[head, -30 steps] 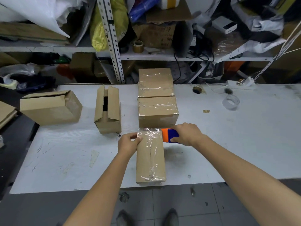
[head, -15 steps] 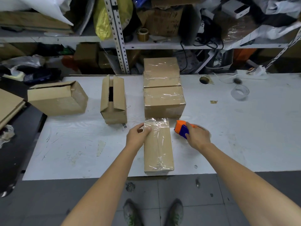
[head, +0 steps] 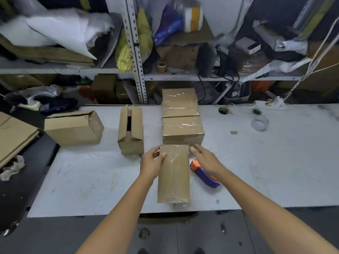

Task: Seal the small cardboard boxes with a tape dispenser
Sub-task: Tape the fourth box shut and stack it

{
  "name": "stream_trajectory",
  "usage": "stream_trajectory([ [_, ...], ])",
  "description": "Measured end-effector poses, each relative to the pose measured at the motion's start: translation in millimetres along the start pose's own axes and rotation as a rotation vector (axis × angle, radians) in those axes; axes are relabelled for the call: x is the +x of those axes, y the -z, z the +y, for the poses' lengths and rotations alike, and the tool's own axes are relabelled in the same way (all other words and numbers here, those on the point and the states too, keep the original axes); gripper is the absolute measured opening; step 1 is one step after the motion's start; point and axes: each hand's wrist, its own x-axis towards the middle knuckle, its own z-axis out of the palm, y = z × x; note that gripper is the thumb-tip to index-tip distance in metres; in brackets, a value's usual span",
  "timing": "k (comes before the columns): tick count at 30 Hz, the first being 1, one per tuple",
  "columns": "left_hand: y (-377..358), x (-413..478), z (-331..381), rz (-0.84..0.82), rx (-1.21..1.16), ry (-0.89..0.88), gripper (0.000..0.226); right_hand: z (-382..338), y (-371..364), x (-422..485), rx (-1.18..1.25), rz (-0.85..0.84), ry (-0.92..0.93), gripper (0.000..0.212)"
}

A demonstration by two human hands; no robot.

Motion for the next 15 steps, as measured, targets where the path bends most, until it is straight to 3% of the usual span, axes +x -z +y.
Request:
stream_trajectory([
  [2,0,-10,19,-0.010,-0.043,-0.052,0.028,-30,-5,-5,0.200,-0.122,0.045,0.088],
  [7,14,-23,68,-0.012,-0.136,-0.173,0.028,-73,5,-4,0.303,-0.031,0.143,0.105],
  [12,24,-24,121,-0.016,0.014,-0.236,0.072,-125,28,-37,0.268,0.013,0.343,0.075],
  [15,25,-29,145,-0.041,0.065,-0.283,0.082,-138,37,-45,0.248,0.049,0.405,0.074],
])
